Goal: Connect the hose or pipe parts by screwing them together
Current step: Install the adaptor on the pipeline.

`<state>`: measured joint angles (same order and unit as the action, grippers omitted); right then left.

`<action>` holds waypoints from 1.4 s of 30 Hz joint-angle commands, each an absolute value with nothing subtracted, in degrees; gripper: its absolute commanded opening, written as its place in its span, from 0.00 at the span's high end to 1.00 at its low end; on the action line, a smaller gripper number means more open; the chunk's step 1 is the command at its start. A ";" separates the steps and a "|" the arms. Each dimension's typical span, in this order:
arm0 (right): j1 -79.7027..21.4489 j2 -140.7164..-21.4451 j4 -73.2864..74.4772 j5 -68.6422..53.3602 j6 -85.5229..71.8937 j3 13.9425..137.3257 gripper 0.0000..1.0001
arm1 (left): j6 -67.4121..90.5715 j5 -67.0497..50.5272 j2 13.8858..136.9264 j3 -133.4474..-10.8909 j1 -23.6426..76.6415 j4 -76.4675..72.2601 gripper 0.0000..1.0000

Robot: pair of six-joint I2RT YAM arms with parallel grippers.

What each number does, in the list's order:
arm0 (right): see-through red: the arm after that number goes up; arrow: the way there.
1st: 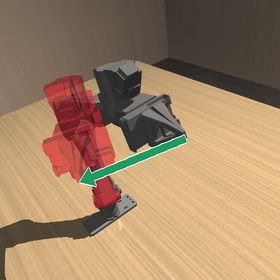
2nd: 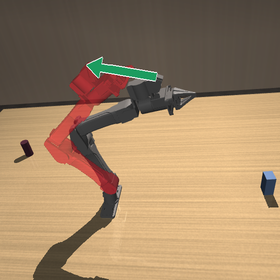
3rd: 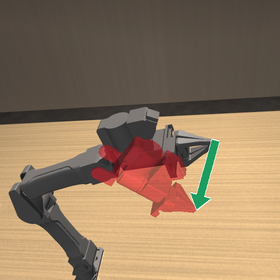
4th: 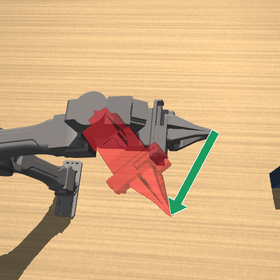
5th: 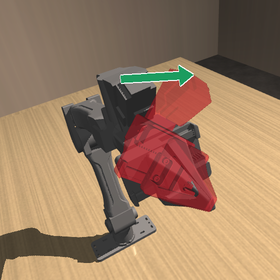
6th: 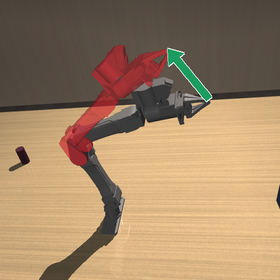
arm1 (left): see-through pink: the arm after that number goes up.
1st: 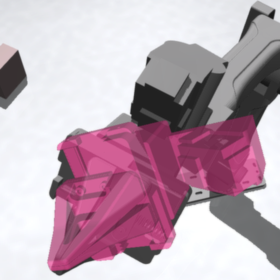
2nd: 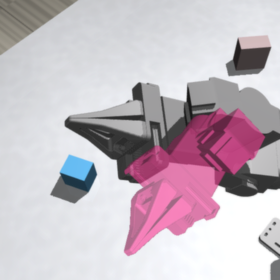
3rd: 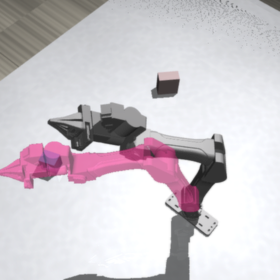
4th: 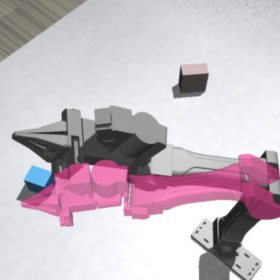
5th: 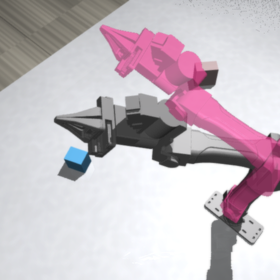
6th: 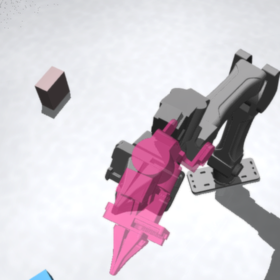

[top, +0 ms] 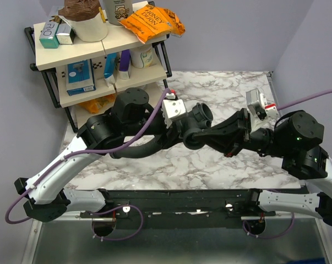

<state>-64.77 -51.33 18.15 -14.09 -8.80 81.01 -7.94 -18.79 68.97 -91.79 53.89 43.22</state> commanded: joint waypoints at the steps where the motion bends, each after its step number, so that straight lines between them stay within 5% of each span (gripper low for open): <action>1: -65.13 -53.26 21.96 -9.68 -5.80 82.88 0.99 | -9.67 -28.45 68.29 -95.36 54.76 45.26 1.00; 18: -65.13 -52.65 29.00 -3.96 -0.89 88.32 0.96 | -10.64 -40.07 67.68 -95.55 55.02 49.92 1.00; 22: -65.13 -49.58 30.93 -4.57 2.37 90.96 0.57 | -7.30 -44.37 67.41 -92.20 53.27 48.70 1.00; 27: -65.13 -46.94 31.99 -13.08 7.20 91.06 0.36 | -2.55 -51.76 70.39 -91.58 49.57 48.08 1.00; 31: -65.13 -47.46 34.98 -17.83 11.16 90.53 0.00 | -2.02 -53.17 72.33 -93.77 49.31 48.43 1.00; 36: -65.57 -48.34 34.98 -18.81 14.94 88.77 0.03 | -3.07 -52.47 73.74 -95.71 49.31 49.13 1.00; 41: -65.48 -49.21 36.11 -22.67 15.90 90.52 0.42 | -2.12 -53.96 75.49 -96.85 46.68 49.40 1.00; 42: -65.57 -50.18 36.64 -22.94 16.08 90.96 0.44 | -1.15 -54.40 76.37 -97.03 45.10 48.79 1.00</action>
<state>-65.19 -49.10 33.71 -18.55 13.93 88.88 -3.33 -50.41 75.05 -94.32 48.27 50.43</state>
